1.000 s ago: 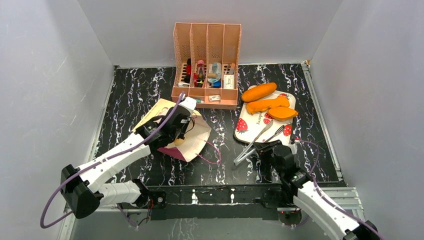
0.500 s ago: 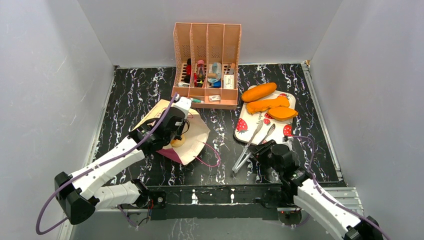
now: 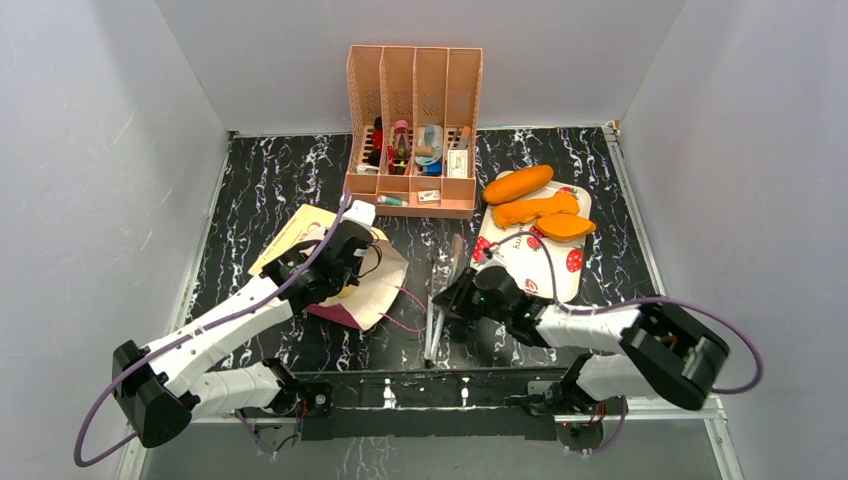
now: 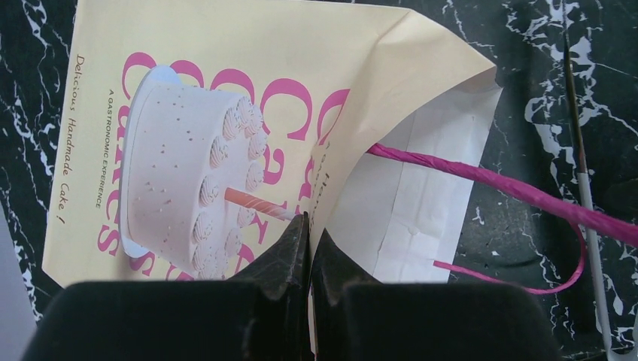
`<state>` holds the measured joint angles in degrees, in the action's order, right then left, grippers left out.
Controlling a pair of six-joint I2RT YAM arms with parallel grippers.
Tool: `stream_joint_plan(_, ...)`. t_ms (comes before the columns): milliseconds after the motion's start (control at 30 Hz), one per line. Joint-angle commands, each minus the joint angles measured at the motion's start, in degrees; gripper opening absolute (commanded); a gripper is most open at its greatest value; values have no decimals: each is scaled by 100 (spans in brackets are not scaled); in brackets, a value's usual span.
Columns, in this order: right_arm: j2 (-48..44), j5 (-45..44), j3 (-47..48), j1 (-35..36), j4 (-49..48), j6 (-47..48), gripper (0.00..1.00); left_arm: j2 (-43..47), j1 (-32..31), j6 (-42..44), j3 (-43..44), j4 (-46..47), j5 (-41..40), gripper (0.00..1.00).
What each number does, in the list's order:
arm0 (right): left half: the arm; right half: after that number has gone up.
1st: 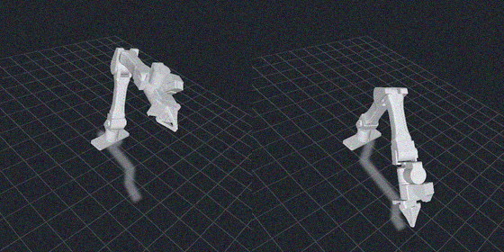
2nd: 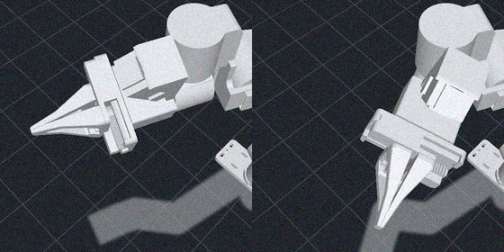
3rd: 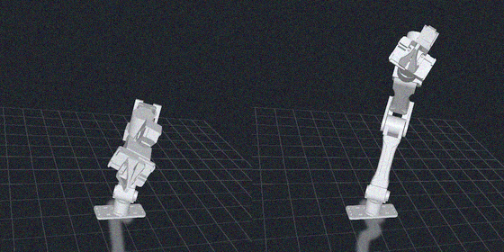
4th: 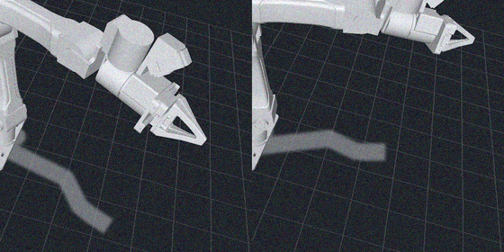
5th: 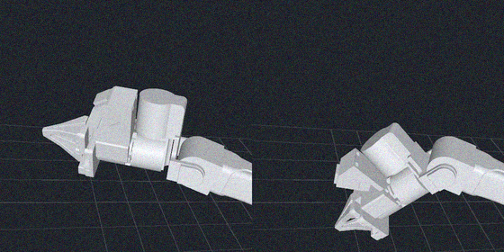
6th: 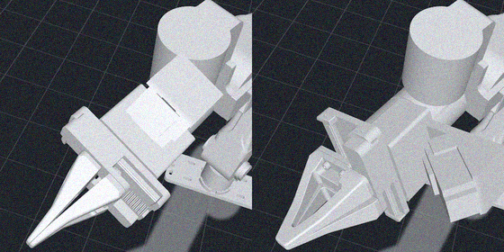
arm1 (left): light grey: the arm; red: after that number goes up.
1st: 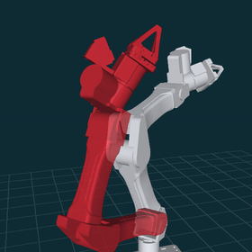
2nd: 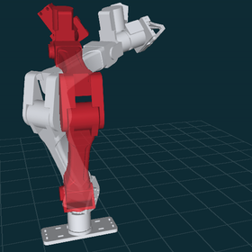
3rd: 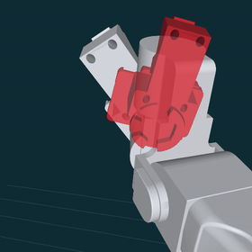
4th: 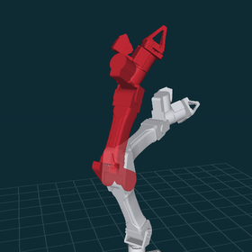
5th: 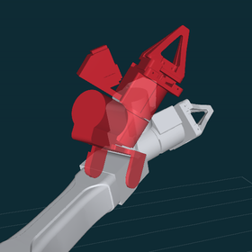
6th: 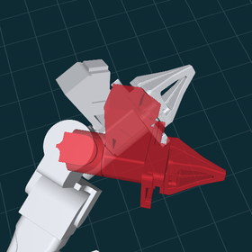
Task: Take the fake bread out of the paper bag
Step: Place the clamp at the center of the board, then adjust the clamp at the center of the board.
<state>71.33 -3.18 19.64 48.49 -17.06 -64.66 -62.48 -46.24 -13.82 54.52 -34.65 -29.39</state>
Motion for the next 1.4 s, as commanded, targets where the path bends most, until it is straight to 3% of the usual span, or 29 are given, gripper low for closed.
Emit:
stream_joint_plan(0, 694, 553, 750, 29, -1063, 707, 15, 95, 34, -373, -34, -469, -467, 0)
stream_joint_plan(300, 2454, 1825, 1986, -439, -1005, 1837, 31, 70, 78, -616, 164, -940, -767, 0)
stream_joint_plan(467, 2807, 1968, 2265, -638, -825, 2318, 43, 65, 93, -682, 233, -1085, -858, 0)
stream_joint_plan(700, 2481, 1249, 2363, -631, -410, 3110, 54, 67, 108, -677, 325, -1231, -893, 0)
stream_joint_plan(1000, 1669, 130, 2231, -371, 109, 3675, 56, -10, 107, -640, 353, -1153, -850, 0)
stream_joint_plan(1367, 1691, -2366, 2514, 965, 824, 4112, 56, -93, 106, -561, 344, -977, -753, 0)
